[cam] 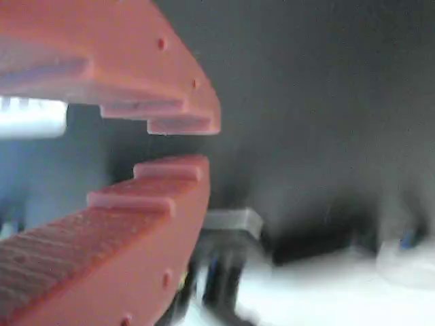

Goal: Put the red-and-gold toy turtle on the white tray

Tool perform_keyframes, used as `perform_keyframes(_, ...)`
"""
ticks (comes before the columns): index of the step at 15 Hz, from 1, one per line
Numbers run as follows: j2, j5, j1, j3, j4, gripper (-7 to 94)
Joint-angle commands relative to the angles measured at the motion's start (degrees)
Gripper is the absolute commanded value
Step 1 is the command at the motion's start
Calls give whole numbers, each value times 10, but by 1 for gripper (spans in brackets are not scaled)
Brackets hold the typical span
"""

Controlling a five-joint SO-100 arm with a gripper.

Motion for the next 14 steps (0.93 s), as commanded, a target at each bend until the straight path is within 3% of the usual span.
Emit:
perform_keyframes(1, 162, -6, -15, 122, 54, 0)
perform_keyframes(9, 510, 4, -25, 238, 425, 0)
perform_keyframes(14, 512, 11, -21, 236, 442, 0)
